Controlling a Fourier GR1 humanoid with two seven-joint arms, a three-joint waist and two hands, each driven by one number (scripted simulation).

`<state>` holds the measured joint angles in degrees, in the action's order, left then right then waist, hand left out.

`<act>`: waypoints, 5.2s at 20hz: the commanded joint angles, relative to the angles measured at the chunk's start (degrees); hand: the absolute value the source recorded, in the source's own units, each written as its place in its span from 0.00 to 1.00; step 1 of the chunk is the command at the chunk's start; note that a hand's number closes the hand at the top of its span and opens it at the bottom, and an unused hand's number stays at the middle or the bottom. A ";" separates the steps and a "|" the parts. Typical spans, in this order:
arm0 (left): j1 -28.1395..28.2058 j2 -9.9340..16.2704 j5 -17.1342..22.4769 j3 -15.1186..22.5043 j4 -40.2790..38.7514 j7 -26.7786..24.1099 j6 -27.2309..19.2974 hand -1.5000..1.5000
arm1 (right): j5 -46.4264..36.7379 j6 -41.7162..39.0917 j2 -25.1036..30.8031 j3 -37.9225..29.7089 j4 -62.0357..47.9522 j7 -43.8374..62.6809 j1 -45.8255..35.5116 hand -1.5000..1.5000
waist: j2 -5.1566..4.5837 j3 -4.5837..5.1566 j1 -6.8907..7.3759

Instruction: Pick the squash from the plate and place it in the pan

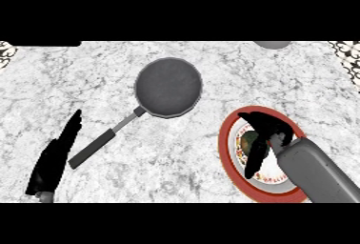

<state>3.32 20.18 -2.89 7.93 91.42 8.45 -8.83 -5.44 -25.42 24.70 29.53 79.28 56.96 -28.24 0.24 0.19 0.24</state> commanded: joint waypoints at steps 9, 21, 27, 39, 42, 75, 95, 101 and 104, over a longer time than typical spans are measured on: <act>0.94 -4.64 -4.14 0.76 -0.37 -0.39 -0.31 0.50 | -6.39 1.39 -8.07 -5.20 -5.16 -1.98 2.66 1.00 | -0.30 -0.19 0.12; 2.10 -2.18 -2.62 -2.89 1.40 0.98 1.05 0.50 | -25.71 24.86 -13.48 -5.05 6.71 19.33 16.23 1.00 | 0.89 -0.01 -3.05; 2.74 -1.82 -0.97 -4.16 0.24 0.04 2.31 0.50 | -46.43 26.86 -11.90 -0.62 17.25 25.25 15.52 1.00 | 1.20 0.17 -3.21; 1.95 -1.78 -1.06 -3.29 1.75 -1.28 4.76 0.50 | -73.95 14.30 -22.41 -0.07 19.30 21.62 -5.84 1.00 | -0.14 -0.11 0.70; -0.52 -2.52 -2.03 -3.27 1.67 0.76 3.97 0.50 | -72.58 19.69 -24.39 -3.34 11.97 18.71 -10.81 1.00 | -0.37 -0.16 0.89; -5.05 -4.20 -4.05 -0.05 -0.43 -1.09 7.20 0.50 | -25.35 67.77 -24.70 -29.19 -45.69 -16.30 -32.35 0.00 | -2.69 -0.35 9.06; -1.25 -4.52 -4.01 -4.55 -0.89 1.06 4.56 0.50 | -18.79 98.20 -24.68 -26.66 -34.57 -32.33 -17.30 0.00 | 0.17 -0.20 -0.39; 3.25 -3.28 -2.98 -7.10 0.60 -1.61 5.19 0.50 | -25.81 90.67 -21.33 -23.16 -15.77 -26.96 -1.13 0.00 | 0.73 -0.09 -2.22; 2.03 -4.04 -3.32 -7.03 -1.36 -2.24 5.12 0.50 | -28.82 89.28 -19.94 -20.92 -4.82 -25.26 8.16 0.00 | 0.54 -0.07 -2.45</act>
<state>5.65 16.23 -6.34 1.90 91.83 7.55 -3.89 -30.68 65.11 3.10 5.89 62.75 28.63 -29.38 0.79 0.07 -1.65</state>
